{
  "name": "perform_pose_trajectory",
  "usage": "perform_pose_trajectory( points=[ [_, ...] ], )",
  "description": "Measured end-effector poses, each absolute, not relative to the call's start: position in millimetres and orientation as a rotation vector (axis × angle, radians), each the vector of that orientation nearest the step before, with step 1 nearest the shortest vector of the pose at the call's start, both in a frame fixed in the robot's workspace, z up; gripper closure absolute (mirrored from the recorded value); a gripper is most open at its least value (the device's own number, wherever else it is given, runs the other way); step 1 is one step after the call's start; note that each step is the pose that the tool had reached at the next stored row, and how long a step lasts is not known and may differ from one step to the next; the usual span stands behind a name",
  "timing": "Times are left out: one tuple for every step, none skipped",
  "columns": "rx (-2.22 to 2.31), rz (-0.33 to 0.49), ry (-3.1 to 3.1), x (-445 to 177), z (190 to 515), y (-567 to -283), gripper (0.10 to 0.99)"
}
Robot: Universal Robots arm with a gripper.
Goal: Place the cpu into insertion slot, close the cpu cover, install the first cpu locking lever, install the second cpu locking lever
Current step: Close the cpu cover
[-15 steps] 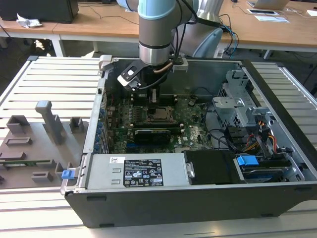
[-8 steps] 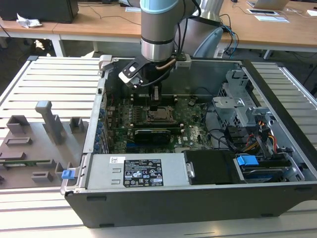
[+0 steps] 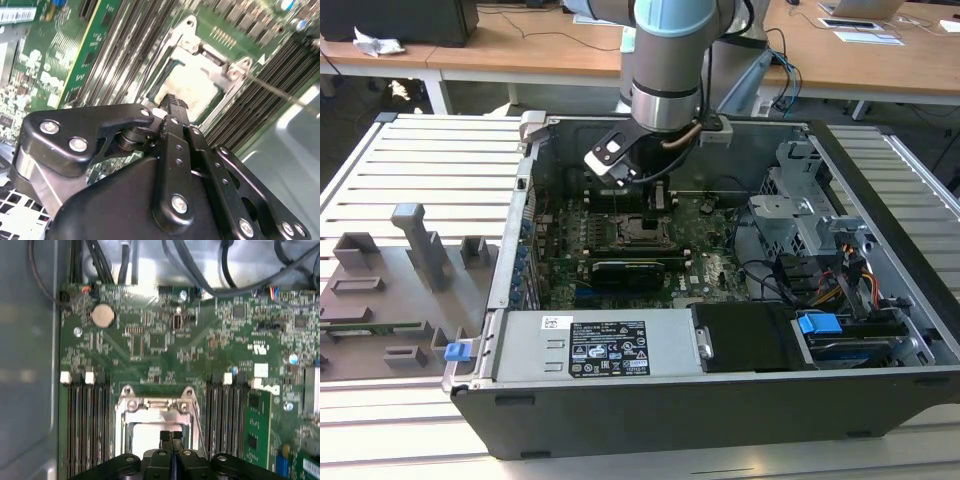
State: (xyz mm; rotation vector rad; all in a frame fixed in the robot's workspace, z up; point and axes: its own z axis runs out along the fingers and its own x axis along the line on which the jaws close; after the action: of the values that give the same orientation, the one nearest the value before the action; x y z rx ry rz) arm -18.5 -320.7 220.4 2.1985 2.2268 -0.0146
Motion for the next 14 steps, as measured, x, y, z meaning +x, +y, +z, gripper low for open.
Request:
perform_pose_trajectory(
  points=[
    [2.198,-0.015,2.227,-16.6,220.4,-320.8,0.98],
    [2.199,-0.015,2.227,-16.2,220.4,-320.7,0.98],
    [2.199,-0.015,2.227,-16.1,220.4,-320.7,0.98],
    [2.199,-0.015,2.227,-16.1,220.4,-320.7,0.98],
    [2.199,-0.015,2.227,-16.0,220.4,-320.7,0.98],
    [2.199,-0.015,2.227,-16.0,220.4,-320.7,0.98],
    [2.199,-0.015,2.227,-16.0,220.5,-320.7,0.98],
    [2.199,-0.015,2.227,-15.9,221.1,-320.7,0.98],
    [2.199,-0.015,2.227,-15.9,222.1,-320.7,0.98],
    [2.199,-0.015,2.227,-15.9,223.4,-320.7,0.98],
    [2.199,-0.015,2.227,-15.9,225.0,-320.7,0.98],
    [2.199,-0.015,2.227,-15.9,225.8,-320.7,0.98],
    [2.199,-0.015,2.227,-15.9,227.6,-320.7,0.98],
    [2.199,-0.015,2.227,-15.9,230.0,-320.7,0.98]
  ],
)
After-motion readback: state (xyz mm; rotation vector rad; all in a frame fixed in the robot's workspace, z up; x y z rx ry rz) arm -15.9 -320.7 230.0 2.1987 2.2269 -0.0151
